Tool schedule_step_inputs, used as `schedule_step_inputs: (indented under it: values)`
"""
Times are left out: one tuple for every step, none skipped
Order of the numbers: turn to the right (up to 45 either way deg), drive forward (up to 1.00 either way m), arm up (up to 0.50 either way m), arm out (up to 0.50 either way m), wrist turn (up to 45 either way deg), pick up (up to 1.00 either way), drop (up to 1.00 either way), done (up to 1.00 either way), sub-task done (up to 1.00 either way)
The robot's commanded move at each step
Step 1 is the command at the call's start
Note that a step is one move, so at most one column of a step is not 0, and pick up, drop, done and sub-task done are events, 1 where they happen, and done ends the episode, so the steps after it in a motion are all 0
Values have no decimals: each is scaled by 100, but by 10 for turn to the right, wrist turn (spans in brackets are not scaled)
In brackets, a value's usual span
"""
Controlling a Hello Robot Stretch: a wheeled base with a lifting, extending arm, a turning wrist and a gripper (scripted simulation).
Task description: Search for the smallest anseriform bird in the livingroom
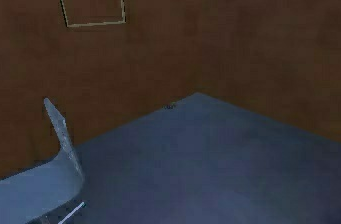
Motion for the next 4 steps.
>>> schedule_step_inputs:
  values:
    - [60,0,0,0,0,0,0,0,0]
    - [0,35,0,0,0,0,0,0,0]
    - [-450,0,0,0,0,0,0,0,0]
    - [450,0,0,0,0,0,0,0,0]
